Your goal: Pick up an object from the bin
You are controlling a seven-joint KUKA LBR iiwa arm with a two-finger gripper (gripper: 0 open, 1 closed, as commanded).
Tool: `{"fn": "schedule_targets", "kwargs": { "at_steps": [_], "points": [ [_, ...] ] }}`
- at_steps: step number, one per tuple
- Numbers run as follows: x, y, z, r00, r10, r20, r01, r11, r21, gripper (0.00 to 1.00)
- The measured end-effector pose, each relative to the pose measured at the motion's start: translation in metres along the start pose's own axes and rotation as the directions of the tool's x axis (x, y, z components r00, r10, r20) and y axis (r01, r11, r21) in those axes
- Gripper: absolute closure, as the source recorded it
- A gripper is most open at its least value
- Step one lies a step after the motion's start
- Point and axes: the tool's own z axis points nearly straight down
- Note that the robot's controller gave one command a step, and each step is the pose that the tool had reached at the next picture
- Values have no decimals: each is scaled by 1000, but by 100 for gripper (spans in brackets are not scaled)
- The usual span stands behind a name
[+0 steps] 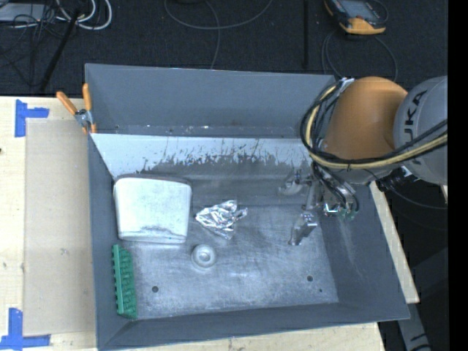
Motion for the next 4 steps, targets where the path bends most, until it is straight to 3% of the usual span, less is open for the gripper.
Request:
{"fn": "schedule_targets", "kwargs": {
  "at_steps": [1,2,3,4],
  "points": [
    [5,-6,70,956,295,0,-295,956,-1,0],
    [46,54,63,992,126,4,-126,992,-2,0],
    [65,191,32,992,-130,8,130,992,-2,0],
    [4,69,14,966,-257,10,257,966,7,0]
  ]
}}
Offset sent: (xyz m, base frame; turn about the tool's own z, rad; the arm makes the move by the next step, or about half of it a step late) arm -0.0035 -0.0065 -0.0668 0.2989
